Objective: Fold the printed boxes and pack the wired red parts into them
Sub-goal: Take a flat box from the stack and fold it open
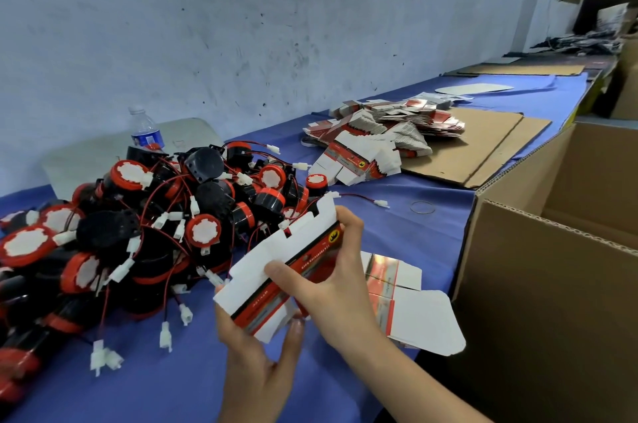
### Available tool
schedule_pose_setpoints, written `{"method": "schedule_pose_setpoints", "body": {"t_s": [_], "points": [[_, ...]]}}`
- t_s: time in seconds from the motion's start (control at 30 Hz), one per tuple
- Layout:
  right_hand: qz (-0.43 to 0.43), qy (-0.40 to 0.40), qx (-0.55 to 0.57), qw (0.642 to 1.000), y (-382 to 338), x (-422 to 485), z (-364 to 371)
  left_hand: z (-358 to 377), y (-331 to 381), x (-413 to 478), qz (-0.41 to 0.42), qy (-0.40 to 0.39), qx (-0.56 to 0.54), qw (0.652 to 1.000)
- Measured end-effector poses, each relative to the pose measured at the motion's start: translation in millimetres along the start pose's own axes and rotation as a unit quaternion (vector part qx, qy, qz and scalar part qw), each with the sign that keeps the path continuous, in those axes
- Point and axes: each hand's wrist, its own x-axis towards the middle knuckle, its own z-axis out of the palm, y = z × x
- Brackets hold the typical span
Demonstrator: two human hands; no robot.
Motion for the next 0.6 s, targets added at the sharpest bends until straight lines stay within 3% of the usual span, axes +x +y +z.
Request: {"method": "schedule_pose_setpoints", "body": {"t_s": [0.13, 0.43, 0.6], "points": [[-0.007, -0.034, 0.028, 0.999, 3.1, 5.8, -4.4, -1.8, -1.0, 1.7, 0.015, 0.000, -0.014, 1.000], [-0.024, -0.005, -0.026, 0.999, 1.6, 6.5, -6.0, -1.0, -2.1, -0.7, 0.037, 0.009, 0.009, 0.999], [-0.037, -0.045, -0.027, 0.998, 2.0, 7.8, -6.0, -2.0, -0.8, -4.6, 0.074, -0.022, 0.022, 0.997]]}}
